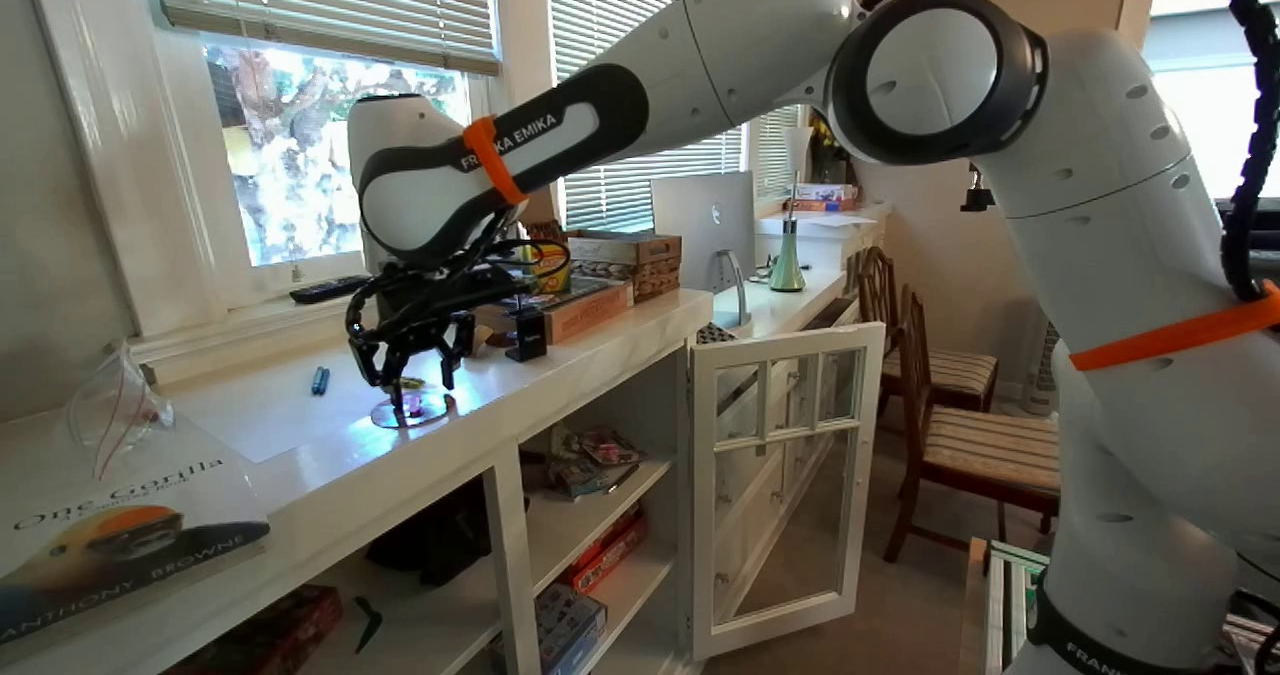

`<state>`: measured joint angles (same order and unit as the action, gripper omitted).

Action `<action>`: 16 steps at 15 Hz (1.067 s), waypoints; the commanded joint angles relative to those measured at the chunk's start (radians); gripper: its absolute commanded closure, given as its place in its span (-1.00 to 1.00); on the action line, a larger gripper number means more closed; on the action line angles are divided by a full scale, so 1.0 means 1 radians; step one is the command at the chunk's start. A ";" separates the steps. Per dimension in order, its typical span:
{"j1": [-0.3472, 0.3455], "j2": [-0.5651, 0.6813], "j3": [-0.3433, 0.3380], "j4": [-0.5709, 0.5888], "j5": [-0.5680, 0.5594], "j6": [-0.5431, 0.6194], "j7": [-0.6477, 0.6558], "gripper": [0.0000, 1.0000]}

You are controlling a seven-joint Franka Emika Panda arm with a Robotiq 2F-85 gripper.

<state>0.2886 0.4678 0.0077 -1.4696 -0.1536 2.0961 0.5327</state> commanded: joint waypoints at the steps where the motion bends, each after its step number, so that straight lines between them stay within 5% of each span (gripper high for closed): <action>1: 0.004 0.010 -0.007 0.011 -0.018 0.002 0.025 -0.33; 16: 0.001 -0.017 -0.021 -0.019 -0.023 0.007 0.050 -0.30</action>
<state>0.2885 0.4660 -0.0102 -1.4691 -0.1537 2.0961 0.5533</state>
